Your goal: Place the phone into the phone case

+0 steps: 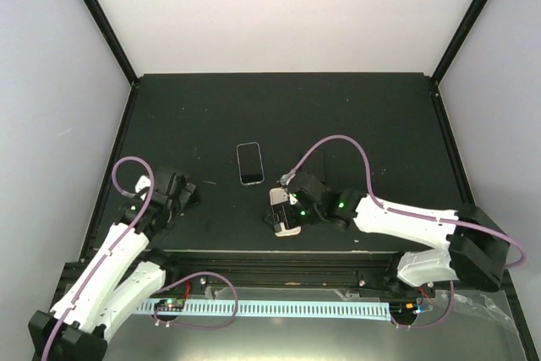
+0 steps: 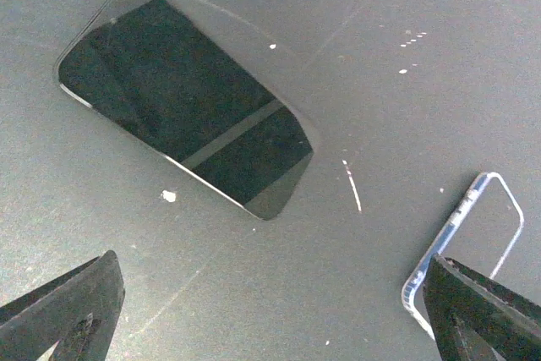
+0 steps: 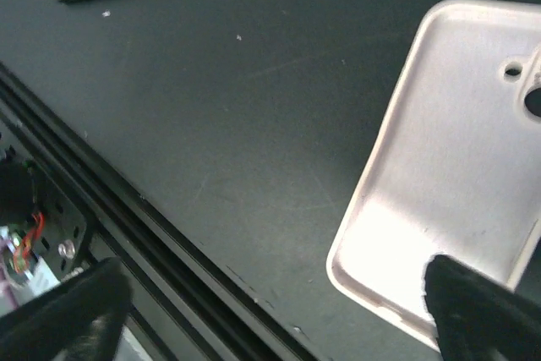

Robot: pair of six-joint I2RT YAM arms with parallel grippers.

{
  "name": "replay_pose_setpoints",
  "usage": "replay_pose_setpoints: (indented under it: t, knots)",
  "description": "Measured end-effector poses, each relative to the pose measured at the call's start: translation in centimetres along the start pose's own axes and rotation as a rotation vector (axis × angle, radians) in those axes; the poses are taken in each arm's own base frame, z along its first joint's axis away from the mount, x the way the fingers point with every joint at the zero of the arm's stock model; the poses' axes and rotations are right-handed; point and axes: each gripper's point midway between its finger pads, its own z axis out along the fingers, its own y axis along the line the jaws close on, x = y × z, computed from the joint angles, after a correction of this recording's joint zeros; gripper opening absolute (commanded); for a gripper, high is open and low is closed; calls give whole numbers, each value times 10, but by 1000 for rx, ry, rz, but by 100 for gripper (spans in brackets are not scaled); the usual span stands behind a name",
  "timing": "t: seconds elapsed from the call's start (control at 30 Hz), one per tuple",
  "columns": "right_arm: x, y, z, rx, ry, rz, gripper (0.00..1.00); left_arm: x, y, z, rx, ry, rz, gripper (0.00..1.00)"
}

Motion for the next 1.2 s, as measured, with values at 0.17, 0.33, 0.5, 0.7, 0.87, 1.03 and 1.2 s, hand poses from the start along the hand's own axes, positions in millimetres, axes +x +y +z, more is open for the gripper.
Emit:
replay_pose_setpoints:
  t: [0.17, 0.33, 0.5, 0.7, 0.87, 1.03, 1.2]
  knots:
    - [-12, 6, -20, -19, -73, -17, 100, -1, 8, 12, -65, 30, -88, 98]
    - [-13, 4, -31, -17, -109, -32, 100, 1, 21, 29, -132, 69, -224, 90]
    - [-17, 4, -42, -13, -143, -64, 100, 7, 35, 47, -214, 111, -372, 86]
    - [-25, 5, -62, -18, -217, -103, 100, 6, 37, 65, -316, 132, -474, 82]
    - [-25, 0, -72, -3, -253, -123, 100, -2, 24, 80, -358, 142, -523, 81]
    - [-24, -4, -74, 14, -259, -135, 100, -2, 29, 92, -411, 158, -557, 82]
    - [-24, -6, -73, 26, -260, -146, 100, -1, 33, 103, -436, 171, -595, 88]
